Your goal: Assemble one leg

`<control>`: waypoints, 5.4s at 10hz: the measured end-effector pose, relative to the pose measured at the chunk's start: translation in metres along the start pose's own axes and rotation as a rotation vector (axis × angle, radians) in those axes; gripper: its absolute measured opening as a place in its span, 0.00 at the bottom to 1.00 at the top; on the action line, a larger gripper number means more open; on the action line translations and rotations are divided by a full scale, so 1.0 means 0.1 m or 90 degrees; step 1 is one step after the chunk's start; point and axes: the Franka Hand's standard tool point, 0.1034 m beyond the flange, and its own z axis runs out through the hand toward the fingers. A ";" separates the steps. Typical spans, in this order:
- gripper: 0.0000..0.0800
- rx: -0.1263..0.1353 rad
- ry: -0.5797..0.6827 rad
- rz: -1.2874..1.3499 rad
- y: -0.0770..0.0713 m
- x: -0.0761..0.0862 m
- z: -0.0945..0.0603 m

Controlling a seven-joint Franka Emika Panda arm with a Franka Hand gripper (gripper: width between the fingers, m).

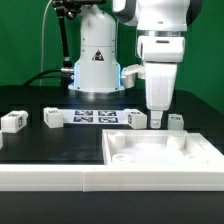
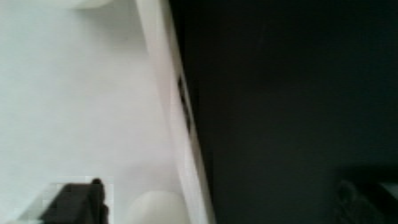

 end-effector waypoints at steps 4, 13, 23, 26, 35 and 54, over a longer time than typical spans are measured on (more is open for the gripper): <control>0.81 -0.001 0.010 0.217 -0.02 0.00 0.01; 0.81 0.026 0.053 0.827 -0.25 0.17 0.11; 0.81 0.087 -0.003 0.997 -0.51 0.40 0.16; 0.81 0.157 -0.093 0.969 -0.51 0.40 0.14; 0.81 0.390 -0.388 0.908 -0.66 0.45 0.23; 0.36 0.512 -0.551 0.844 -0.83 0.39 0.32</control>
Offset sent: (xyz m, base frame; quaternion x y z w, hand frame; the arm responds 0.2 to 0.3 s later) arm -0.0107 -0.0030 0.0030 -0.0092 0.0309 0.2930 0.9556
